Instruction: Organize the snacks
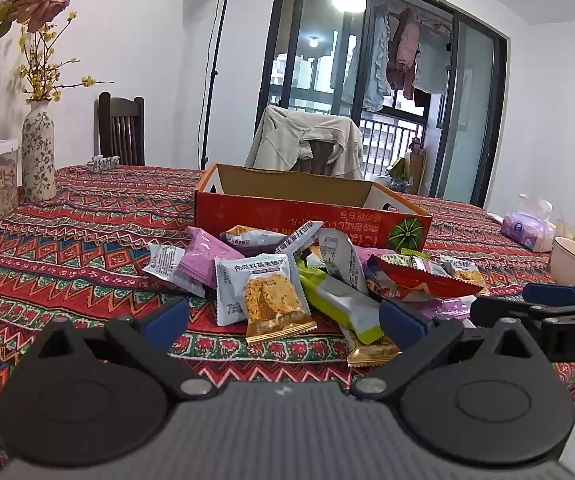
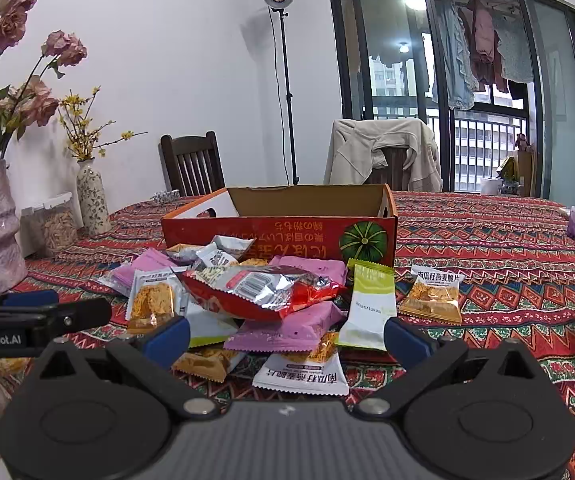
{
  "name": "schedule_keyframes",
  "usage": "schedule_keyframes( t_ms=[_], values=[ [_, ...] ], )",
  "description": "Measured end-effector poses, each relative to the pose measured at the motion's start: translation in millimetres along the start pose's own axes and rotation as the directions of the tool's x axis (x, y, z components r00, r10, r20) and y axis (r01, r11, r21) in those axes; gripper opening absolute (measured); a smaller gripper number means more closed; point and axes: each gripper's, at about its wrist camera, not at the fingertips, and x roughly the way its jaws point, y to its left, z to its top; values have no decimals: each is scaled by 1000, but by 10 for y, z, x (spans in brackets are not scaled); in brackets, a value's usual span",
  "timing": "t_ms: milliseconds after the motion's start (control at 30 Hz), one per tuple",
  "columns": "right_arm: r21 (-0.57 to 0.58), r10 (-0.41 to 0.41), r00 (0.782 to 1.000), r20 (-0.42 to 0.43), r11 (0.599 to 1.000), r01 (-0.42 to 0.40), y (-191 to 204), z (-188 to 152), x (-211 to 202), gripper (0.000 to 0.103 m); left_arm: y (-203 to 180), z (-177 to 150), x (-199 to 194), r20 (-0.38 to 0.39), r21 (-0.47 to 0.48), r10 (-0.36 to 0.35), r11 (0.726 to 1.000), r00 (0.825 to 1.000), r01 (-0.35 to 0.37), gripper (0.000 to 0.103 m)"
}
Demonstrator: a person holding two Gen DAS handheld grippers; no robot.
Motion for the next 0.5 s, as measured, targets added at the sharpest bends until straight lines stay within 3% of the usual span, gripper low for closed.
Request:
schedule_keyframes(
  t_ms=[500],
  values=[
    [0, 0, 1000, -2, 1000, 0, -1, -5, 0, 103, 1, -7, -4, 0, -2, -3, 1000, 1000, 3, 103]
  ],
)
